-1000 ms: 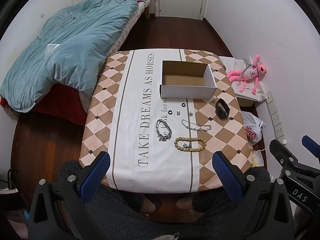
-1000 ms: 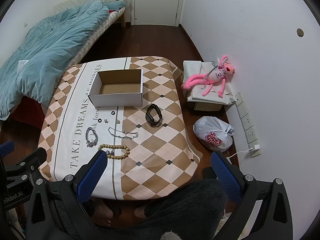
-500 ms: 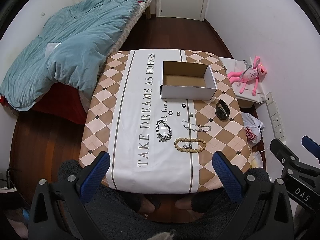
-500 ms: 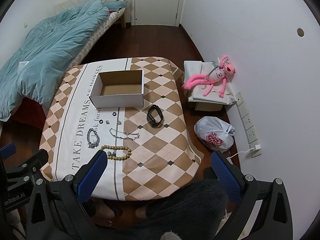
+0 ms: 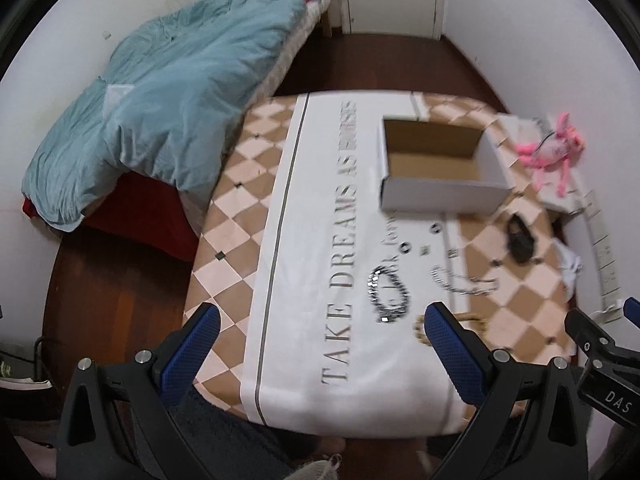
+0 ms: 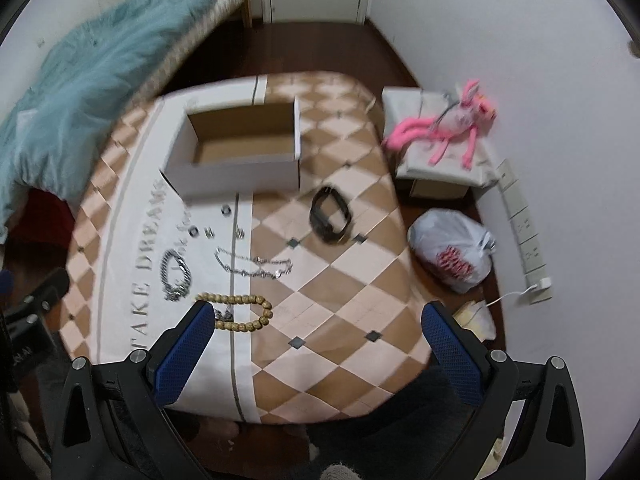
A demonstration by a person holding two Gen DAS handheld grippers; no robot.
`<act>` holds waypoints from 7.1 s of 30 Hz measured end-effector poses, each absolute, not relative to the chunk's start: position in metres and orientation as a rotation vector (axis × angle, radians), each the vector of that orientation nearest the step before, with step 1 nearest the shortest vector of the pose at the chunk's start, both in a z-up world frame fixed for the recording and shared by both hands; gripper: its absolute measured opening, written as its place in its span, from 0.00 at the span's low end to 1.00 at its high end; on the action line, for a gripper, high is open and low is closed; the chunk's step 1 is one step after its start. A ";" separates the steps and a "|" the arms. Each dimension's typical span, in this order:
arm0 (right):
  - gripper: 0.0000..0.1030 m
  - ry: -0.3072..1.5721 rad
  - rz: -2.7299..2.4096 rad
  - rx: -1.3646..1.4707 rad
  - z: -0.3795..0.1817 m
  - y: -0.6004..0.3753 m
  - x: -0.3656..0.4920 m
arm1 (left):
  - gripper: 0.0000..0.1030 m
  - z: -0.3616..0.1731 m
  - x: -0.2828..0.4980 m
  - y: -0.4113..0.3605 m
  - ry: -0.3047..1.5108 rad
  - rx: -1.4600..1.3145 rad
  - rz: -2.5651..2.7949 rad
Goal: Organize jewelry
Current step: 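Grasp the wooden bead bracelet with the right tool while the left tool grasps the silver chain bracelet, then carry both bracelets over the white box and open both tools to drop them, then grasp the black watch with the right tool while the left tool grasps a black ring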
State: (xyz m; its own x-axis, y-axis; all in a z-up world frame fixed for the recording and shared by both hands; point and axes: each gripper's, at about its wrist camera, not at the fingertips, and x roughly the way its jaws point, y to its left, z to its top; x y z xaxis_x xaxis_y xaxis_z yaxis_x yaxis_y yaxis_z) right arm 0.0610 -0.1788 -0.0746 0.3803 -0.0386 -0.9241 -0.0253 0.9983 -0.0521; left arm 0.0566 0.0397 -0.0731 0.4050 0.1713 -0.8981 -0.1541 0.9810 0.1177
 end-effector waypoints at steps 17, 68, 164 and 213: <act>0.79 1.428 0.053 -0.057 -0.223 -0.141 0.099 | 1.00 -0.182 0.095 0.063 1.315 0.006 0.238; 0.09 1.255 0.104 0.163 -0.185 -0.177 0.082 | 0.05 -0.160 0.090 0.036 1.253 -0.151 -0.047; 0.98 0.977 0.003 -0.088 -0.058 -0.171 0.172 | 1.00 -0.043 0.157 0.023 0.911 -0.038 0.139; 0.75 1.116 0.027 0.072 -0.179 -0.220 0.151 | 0.53 -0.199 0.154 -0.009 1.216 0.009 0.019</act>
